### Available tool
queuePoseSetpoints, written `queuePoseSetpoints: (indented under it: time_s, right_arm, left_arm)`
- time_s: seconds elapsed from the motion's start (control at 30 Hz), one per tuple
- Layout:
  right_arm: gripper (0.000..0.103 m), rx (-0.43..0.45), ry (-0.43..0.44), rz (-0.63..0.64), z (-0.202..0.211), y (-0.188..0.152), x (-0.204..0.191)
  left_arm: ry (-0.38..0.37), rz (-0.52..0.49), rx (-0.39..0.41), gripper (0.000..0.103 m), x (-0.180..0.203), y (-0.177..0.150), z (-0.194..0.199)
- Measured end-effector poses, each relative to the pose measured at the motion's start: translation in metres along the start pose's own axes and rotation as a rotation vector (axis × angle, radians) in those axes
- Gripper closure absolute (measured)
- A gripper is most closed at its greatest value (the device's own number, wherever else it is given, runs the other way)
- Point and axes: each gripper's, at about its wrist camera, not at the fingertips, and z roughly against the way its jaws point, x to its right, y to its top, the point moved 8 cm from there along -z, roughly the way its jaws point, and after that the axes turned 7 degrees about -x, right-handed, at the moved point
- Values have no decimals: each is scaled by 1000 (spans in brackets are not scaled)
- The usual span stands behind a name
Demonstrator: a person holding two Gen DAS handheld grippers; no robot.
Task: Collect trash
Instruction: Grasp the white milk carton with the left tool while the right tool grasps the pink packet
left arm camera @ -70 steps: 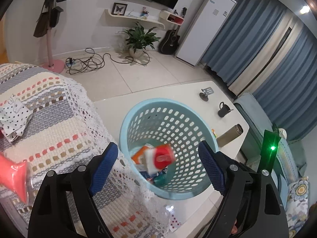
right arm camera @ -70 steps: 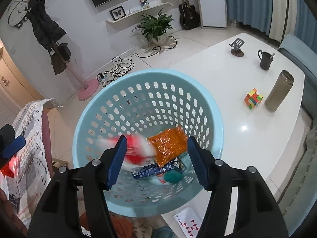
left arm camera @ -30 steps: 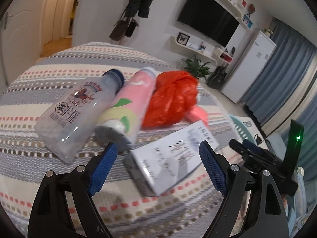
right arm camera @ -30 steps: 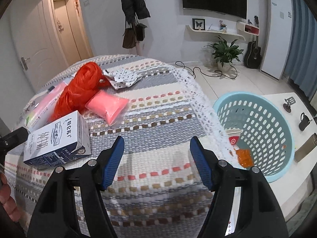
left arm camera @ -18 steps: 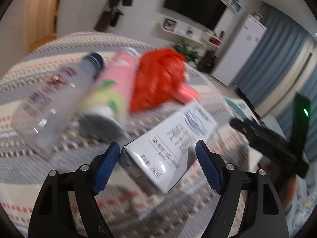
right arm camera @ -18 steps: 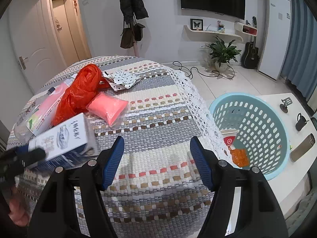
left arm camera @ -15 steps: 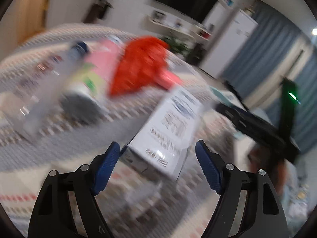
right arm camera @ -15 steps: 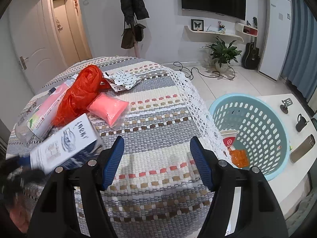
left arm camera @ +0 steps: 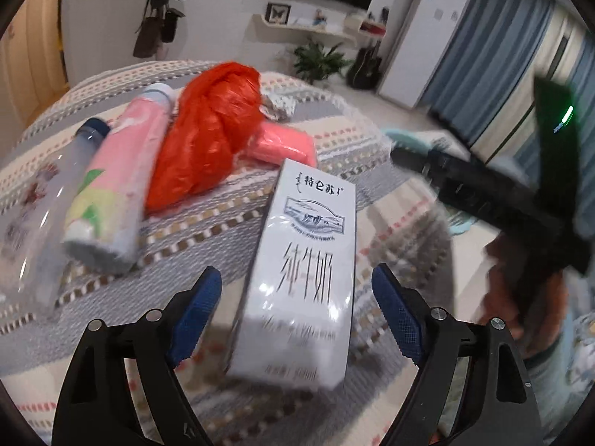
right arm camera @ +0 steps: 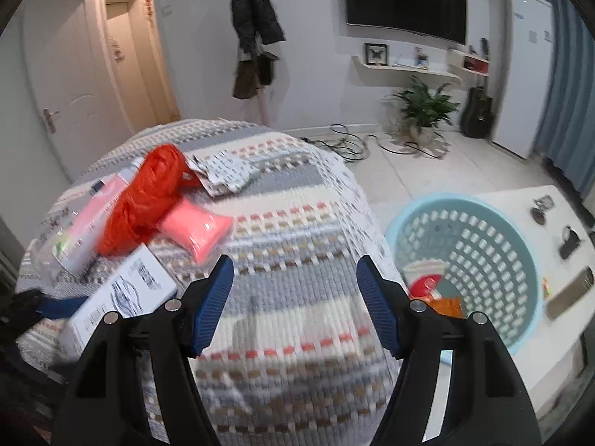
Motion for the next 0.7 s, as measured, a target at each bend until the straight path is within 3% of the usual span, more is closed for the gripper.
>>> queuePoseSetpoints:
  time_s: [0.1, 0.33, 0.43, 0.5, 0.7]
  right_arm:
    - [38, -17, 55, 27, -8, 13, -4]
    - [35, -95, 125, 148, -41, 16, -38]
    - [30, -148, 153, 194, -58, 15, -53]
    - [22, -187, 173, 211, -71, 15, -60]
    - [21, -213, 141, 262, -85, 25, -78]
  left_arm:
    - [66, -18, -33, 39, 3, 2, -14]
    - [109, 81, 39, 40, -27, -8, 9]
    - [114, 132, 68, 40, -44, -16, 25]
    - [118, 152, 76, 40, -54, -20, 31]
    - [108, 187, 79, 40, -69, -24, 37]
